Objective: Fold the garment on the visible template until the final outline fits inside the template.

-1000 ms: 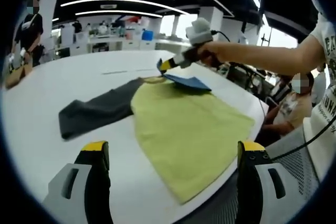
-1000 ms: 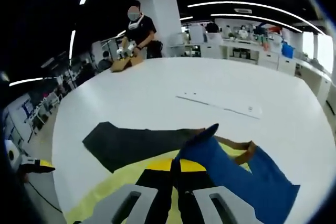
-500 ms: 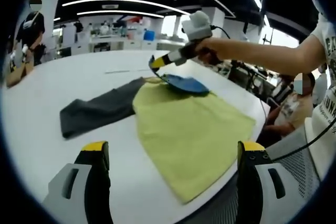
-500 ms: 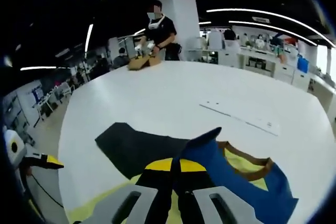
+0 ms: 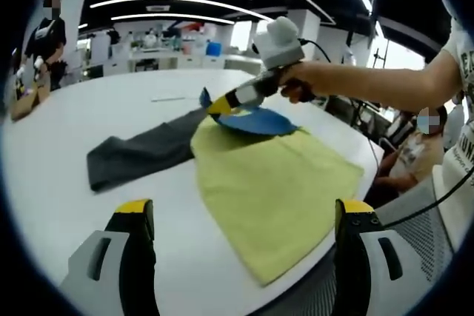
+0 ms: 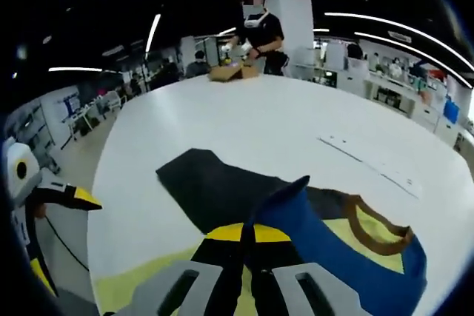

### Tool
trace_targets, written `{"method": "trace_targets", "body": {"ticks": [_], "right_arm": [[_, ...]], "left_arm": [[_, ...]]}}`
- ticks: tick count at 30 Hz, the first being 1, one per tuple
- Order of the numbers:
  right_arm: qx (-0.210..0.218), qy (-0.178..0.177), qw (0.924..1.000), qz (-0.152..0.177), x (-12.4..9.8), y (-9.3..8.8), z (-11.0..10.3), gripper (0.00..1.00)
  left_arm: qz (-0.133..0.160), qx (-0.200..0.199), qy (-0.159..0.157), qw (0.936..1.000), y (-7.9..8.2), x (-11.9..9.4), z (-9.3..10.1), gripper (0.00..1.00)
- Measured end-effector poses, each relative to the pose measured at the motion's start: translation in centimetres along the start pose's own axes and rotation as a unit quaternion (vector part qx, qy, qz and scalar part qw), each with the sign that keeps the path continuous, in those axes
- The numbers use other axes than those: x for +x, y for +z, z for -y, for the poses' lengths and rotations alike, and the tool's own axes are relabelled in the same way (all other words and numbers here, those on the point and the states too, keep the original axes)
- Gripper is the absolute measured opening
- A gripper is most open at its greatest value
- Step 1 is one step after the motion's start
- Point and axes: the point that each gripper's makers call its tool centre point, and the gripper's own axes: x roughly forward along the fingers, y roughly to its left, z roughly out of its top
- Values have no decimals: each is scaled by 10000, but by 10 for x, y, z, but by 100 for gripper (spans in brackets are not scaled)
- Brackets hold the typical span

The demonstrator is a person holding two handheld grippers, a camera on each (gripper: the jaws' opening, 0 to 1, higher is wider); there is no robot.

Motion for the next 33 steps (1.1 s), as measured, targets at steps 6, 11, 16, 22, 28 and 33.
{"method": "trace_targets", "body": {"ticks": [6,11,16,22,28,33], "right_arm": [[-45,57,9997,-215,7,-22,-7,0],[-38,110,9996,-249,10,-31,-11,0],[72,187,9997,-149,12,-31,-13,0],[322,109,9994,118,7,-24,-1,19],[340,26,9990,277,-7,-18,11,41],[363,-92,9986,370,-21,-18,25,57]], "left_arm": [[-13,3,13,10000,-1,-1,0,99],[-15,5,17,10000,-1,-1,0,99],[-3,42,23,10000,1,-1,0,99],[10,156,30,9999,4,-1,-1,99],[100,180,31,9998,10,1,-4,99],[149,229,12,9996,14,3,-8,99]]}}
